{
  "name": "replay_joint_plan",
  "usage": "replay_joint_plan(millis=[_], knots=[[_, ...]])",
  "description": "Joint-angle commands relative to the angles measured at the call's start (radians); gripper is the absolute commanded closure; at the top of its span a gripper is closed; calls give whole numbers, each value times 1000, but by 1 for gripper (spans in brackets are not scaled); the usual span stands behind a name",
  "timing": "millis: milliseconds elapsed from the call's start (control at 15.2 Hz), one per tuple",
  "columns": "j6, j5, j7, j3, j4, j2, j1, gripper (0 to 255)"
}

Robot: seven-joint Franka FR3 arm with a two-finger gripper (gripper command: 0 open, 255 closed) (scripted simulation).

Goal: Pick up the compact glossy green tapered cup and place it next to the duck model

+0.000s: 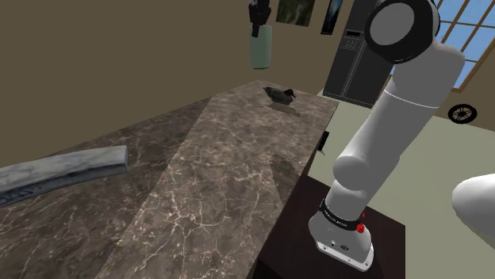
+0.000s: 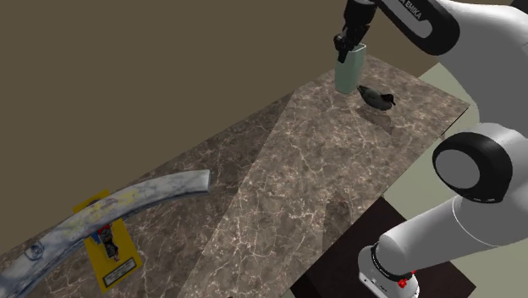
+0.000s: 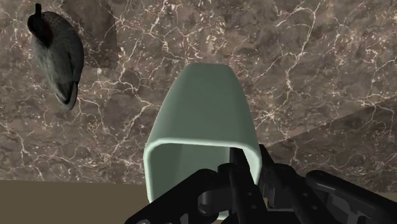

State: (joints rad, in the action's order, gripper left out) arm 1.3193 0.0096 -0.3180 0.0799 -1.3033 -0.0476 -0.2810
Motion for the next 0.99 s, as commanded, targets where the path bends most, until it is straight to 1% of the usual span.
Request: replay_joint_plan(millis=[0,198,396,528,660,726,792,924], knots=[[-16,-2,-46,-24,69,52,-21,255],[-37,1,-113,-56,156,120,-56,255],[-70,9,-178,-86,275,207,-94,255],[-103,17,-219,-103,382,281,-122,255],[-158,28,-258,-117,535,380,-155,255],[-179,31,-266,-119,588,413,-164,255],[-140,28,-267,-119,513,377,-162,255],[-78,25,-268,-119,400,325,-159,255]])
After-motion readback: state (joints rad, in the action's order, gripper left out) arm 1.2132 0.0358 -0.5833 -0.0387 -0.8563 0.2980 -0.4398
